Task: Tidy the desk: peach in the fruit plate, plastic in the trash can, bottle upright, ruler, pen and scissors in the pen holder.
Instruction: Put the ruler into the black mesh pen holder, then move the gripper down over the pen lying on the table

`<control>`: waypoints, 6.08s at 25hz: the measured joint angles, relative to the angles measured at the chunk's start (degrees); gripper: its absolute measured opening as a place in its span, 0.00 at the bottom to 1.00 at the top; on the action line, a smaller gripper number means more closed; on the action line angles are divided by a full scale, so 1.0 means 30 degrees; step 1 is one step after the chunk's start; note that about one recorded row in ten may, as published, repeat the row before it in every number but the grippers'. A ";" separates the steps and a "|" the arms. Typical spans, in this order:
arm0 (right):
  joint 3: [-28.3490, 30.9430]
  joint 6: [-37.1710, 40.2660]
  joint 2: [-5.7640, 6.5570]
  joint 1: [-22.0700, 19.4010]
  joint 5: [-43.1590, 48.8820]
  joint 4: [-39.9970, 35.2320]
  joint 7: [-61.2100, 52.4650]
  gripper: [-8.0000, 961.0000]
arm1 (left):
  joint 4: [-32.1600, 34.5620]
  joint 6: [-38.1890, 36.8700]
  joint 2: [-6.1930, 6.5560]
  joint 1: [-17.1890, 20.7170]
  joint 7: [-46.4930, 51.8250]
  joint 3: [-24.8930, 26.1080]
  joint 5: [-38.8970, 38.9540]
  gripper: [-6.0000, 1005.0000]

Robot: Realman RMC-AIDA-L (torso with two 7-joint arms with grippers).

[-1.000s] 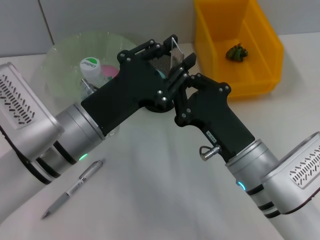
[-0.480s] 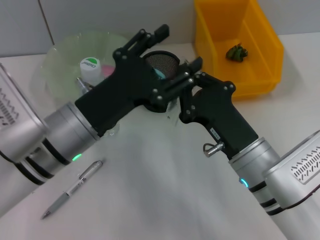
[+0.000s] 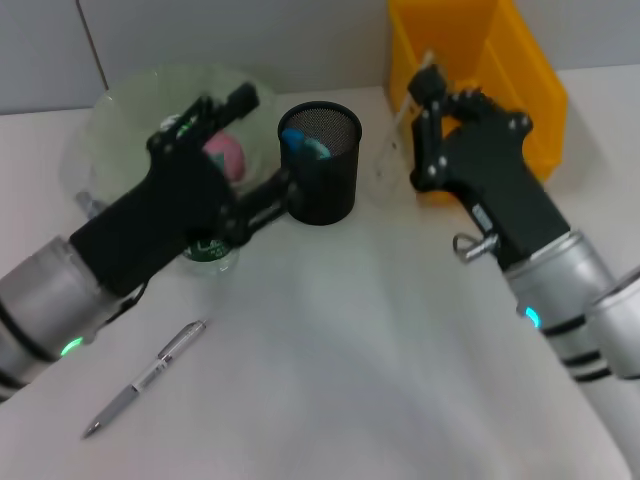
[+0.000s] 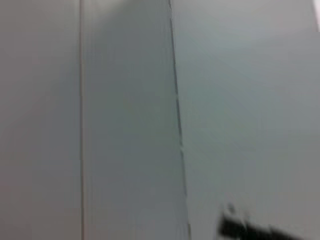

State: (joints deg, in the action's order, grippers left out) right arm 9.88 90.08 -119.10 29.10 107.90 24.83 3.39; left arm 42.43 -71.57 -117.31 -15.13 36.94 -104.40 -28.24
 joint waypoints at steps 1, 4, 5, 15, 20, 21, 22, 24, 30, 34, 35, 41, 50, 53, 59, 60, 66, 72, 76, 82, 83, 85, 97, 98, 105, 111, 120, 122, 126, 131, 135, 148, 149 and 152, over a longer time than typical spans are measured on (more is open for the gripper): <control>0.0000 0.0000 0.0000 0.0000 0.0000 0.0000 0.0000 0.02 | 0.0000 0.0000 0.0000 0.0000 0.0000 0.0000 0.0000 0.79; 0.0081 0.0400 0.0000 0.1282 0.0428 -0.1828 -0.1629 0.03 | -0.2353 -0.2889 0.0299 0.0015 -0.0048 0.2276 -0.3258 0.79; 0.0200 0.0212 0.0002 0.2009 0.0411 -0.2769 -0.2690 0.03 | -0.3500 -0.4440 0.0308 -0.0037 -0.0162 0.3479 -0.4373 0.79; 0.0674 -0.1793 -0.0024 0.3725 0.0299 -0.4869 -0.4467 0.04 | -0.5259 -0.6332 0.0327 -0.0223 -0.0097 0.5276 -0.5841 0.78; 0.0765 -0.3459 -0.0044 0.4616 0.0291 -0.4868 -0.4744 0.04 | -0.5351 -0.6281 0.0244 -0.0329 -0.0135 0.5224 -0.5853 0.78; 0.0765 -0.3459 -0.0044 0.4616 0.0291 -0.4868 -0.4744 0.04 | -0.5351 -0.6281 0.0244 -0.0329 -0.0135 0.5224 -0.5853 0.78; 0.0765 -0.3813 -0.0047 0.4773 0.0295 -0.4875 -0.4815 0.04 | -0.5356 -0.6299 0.0243 -0.0329 -0.0135 0.5233 -0.5853 0.78; 0.0748 -0.4452 -0.0051 0.5073 0.0348 -0.4889 -0.4948 0.04 | -0.5356 -0.6299 0.0243 -0.0329 -0.0135 0.5233 -0.5853 0.78; 0.0606 -0.6749 -0.0087 0.5910 0.0402 -0.4920 -0.4994 0.05 | -0.5400 -0.6346 0.0215 -0.0305 -0.0126 0.5357 -0.5852 0.78; 0.0544 -0.7407 -0.0088 0.6161 0.0428 -0.4926 -0.4999 0.05 | -0.5415 -0.6350 0.0197 -0.0301 -0.0137 0.5370 -0.5852 0.78; 0.0543 -0.7655 -0.0097 0.6213 0.0433 -0.4928 -0.4996 0.05 | -0.5430 -0.6337 0.0177 -0.0297 -0.0176 0.5383 -0.5852 0.78; 0.0425 -0.7245 -0.0140 0.5939 0.0546 -0.4867 -0.4819 0.06 | -0.5441 -0.6270 0.0109 -0.0292 -0.0237 0.5411 -0.5851 0.78; 0.0574 -0.6168 -0.0173 0.5287 0.1353 -0.4845 -0.4794 0.18 | -0.5443 -0.6231 0.0066 -0.0339 -0.0237 0.5416 -0.5851 0.78; 0.0739 -0.6143 -0.0175 0.5083 0.1346 -0.4776 -0.4787 0.33 | -0.5443 -0.6231 0.0066 -0.0339 -0.0237 0.5416 -0.5851 0.78; 0.3215 -0.4872 -0.0173 0.3616 0.1302 -0.4367 -0.4801 0.51 | -0.5443 -0.6231 0.0040 -0.0349 -0.0225 0.5392 -0.5851 0.78; 0.3946 -0.4167 -0.0171 0.2925 0.1293 -0.4216 -0.4787 0.54 | -0.5443 -0.6231 0.0040 -0.0349 -0.0225 0.5392 -0.5851 0.78; 0.4345 -0.1930 -0.0046 0.0950 0.1402 -0.3983 -0.5242 0.66 | -0.5443 -0.6225 0.0060 -0.0346 -0.0098 0.5417 -0.5850 0.78; 0.3529 0.1449 0.0068 -0.2165 0.3829 -0.4562 -0.5675 0.84 | -0.4309 -0.6538 0.0700 -0.0118 0.2481 0.5391 -0.7308 0.78; 0.3491 0.3332 0.0143 -0.3553 0.6205 -0.7052 -0.8395 0.85 | -0.3216 -0.6240 0.0924 0.0280 0.4054 0.5459 -0.8236 0.78; 0.3498 0.5689 0.0089 -0.3901 0.9315 -1.1919 -1.3298 0.85 | 0.5716 -0.1610 0.0351 0.3140 1.2414 0.6567 -1.5844 0.79; 0.3498 0.6025 0.0096 -0.3891 0.9820 -1.2738 -1.3821 0.85 | 0.7134 -0.1010 0.0182 0.3436 1.3748 0.6703 -1.7189 0.78; 0.3495 0.6450 0.0099 -0.3845 1.0525 -1.3765 -1.4344 0.85 | 0.8365 -0.0628 -0.0050 0.3878 1.4921 0.6968 -1.8523 0.78; 0.1196 0.6614 0.0059 -0.3450 1.1400 -1.5905 -1.5221 0.85 | 1.7858 -0.0052 -0.0400 0.4236 3.0619 0.5286 -3.2698 0.77; 0.0849 0.6615 0.0064 -0.3409 1.1402 -1.6041 -1.5304 0.85 | 1.8303 -0.0036 -0.0404 0.3673 3.2358 0.4353 -3.4231 0.77; -0.1462 0.6583 0.0056 -0.3152 1.1421 -1.7364 -1.6205 0.85 | 1.8079 -0.0300 -0.0409 0.1684 3.5469 0.2777 -3.7184 0.77; -0.2167 0.6328 0.0047 -0.3247 1.1445 -1.8029 -1.6314 0.85 | 1.7545 -0.1097 -0.0428 0.0162 3.7260 0.2256 -3.8481 0.76; -0.2272 0.5786 0.0033 -0.3181 1.1465 -1.8056 -1.6211 0.85 | 1.5216 -0.2267 -0.0478 -0.2425 3.9606 0.1541 -4.0728 0.75; -0.2289 0.5648 0.0033 -0.3178 1.1466 -1.8015 -1.6210 0.85 | 1.4891 -0.2471 -0.0476 -0.2640 3.9716 0.1563 -4.0891 0.75; -0.2296 0.5384 0.0017 -0.3201 1.1465 -1.7930 -1.6205 0.85 | 1.4788 -0.3012 -0.0476 -0.2747 3.9778 0.1528 -4.1174 0.74; -0.2300 0.5203 0.0001 -0.3239 1.1466 -1.7893 -1.6197 0.85 | 1.5292 -0.4384 -0.0476 -0.2699 4.0156 0.1541 -4.2239 0.74; -0.2299 0.5177 0.0002 -0.3232 1.1465 -1.7836 -1.6175 0.85 | 1.5330 -0.5236 -0.0476 -0.2714 4.0348 0.1471 -4.2925 0.73; -0.2531 0.4730 0.0003 -0.3167 1.1458 -1.7386 -1.6135 0.85 | 1.4269 -0.5649 -0.0490 -0.3444 4.0674 0.1641 -4.2950 0.72; -0.2533 0.4723 0.0003 -0.3166 1.1455 -1.7382 -1.6132 0.85 | 1.4151 -0.5654 -0.0497 -0.3533 4.0689 0.1645 -4.2945 0.71; -0.2532 0.4707 0.0005 -0.3166 1.1447 -1.7382 -1.6129 0.85 | 1.4000 -0.5665 -0.0500 -0.3641 4.0732 0.1642 -4.2942 0.71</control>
State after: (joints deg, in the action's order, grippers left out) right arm 2.29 104.21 -119.08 19.60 142.24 -27.31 -45.00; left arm 84.43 -88.57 -118.81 -26.05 159.14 -99.47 -157.06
